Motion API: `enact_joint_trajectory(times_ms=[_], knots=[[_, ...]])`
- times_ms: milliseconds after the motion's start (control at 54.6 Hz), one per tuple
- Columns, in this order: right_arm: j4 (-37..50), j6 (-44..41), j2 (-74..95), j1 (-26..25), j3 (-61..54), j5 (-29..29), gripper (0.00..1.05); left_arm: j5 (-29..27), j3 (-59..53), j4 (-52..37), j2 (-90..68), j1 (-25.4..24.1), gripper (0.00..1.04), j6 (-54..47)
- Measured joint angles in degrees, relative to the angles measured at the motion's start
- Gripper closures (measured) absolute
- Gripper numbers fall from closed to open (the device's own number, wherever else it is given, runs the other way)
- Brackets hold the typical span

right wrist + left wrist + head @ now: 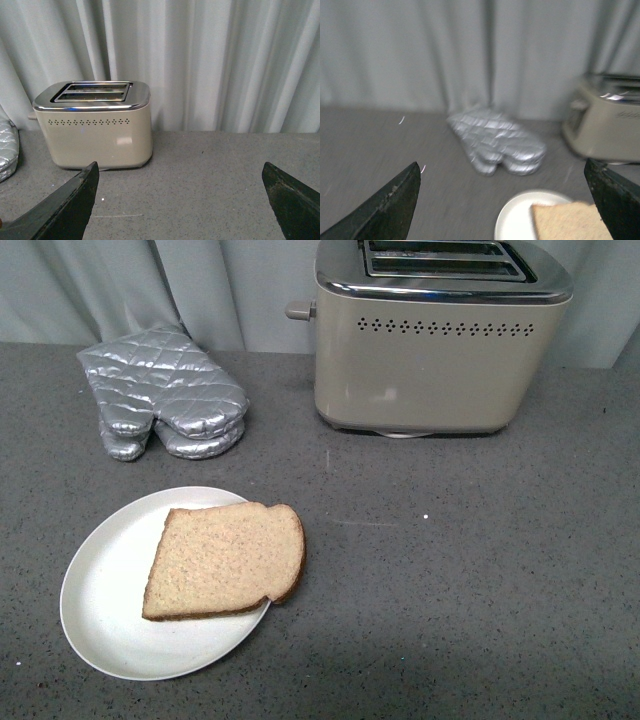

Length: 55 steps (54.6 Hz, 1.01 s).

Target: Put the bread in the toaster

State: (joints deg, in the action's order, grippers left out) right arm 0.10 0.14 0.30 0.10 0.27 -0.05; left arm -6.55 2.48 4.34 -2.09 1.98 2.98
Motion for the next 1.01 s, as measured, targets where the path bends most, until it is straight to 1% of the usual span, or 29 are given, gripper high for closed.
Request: enact_joint_trajectory(times_ms=[37,73,92,165,257,275,312,403,440,532,586,660,788,898,1008], knots=[[0.0,0.0,0.0,0.0,0.0,0.0,0.10,-6.4,2.2,5.6,-4.2,1.8,0.07,4.2],[0.0,0.0,0.0,0.0,0.0,0.0,0.10,-9.7,3.1,7.9,-7.7,2.4,0.07,7.5],[0.0,0.0,-0.1,0.0,0.0,0.1,0.10,-10.4,3.3,8.1,-9.8,2.3,0.07,9.6],[0.0,0.0,-0.1,0.0,0.0,0.0,0.10,-10.7,3.6,5.8,-15.6,1.9,0.07,12.8],[0.0,0.0,-0.1,0.0,0.0,0.0,0.10,-8.5,5.0,-0.9,-24.3,0.9,0.07,15.3],[0.0,0.0,-0.1,0.0,0.0,0.0,0.10,-7.6,5.7,-3.8,-27.9,0.6,0.07,15.8],[0.0,0.0,-0.1,0.0,0.0,0.0,0.10,-6.8,6.5,-6.8,-31.8,0.2,0.07,16.5],[0.0,0.0,-0.1,0.0,0.0,0.0,0.10,-2.2,9.4,-14.0,-43.8,-0.3,0.07,17.7],[0.0,0.0,-0.1,0.0,0.0,0.0,0.10,0.5,10.9,-16.8,-49.9,-0.6,0.07,18.2],[0.0,0.0,-0.1,0.0,0.0,0.0,0.10,2.3,13.4,-22.0,-62.1,-1.0,0.07,18.6],[0.0,0.0,-0.1,0.0,0.0,0.0,0.10,2.3,15.1,-24.4,-69.0,-1.5,0.07,18.5],[0.0,0.0,-0.1,0.0,0.0,0.0,0.10,2.8,17.4,-25.4,-76.1,-2.1,0.07,18.2],[0.0,0.0,-0.1,0.0,0.0,0.0,0.10,2.8,21.5,-24.5,-85.7,-3.1,0.07,17.2],[0.0,0.0,-0.1,0.0,0.0,0.0,0.10,2.8,24.7,-21.5,-90.9,-3.5,0.07,15.9],[0.0,0.0,-0.1,0.0,0.0,0.0,0.10,5.3,27.2,-19.8,-95.1,-3.9,0.07,15.1]])
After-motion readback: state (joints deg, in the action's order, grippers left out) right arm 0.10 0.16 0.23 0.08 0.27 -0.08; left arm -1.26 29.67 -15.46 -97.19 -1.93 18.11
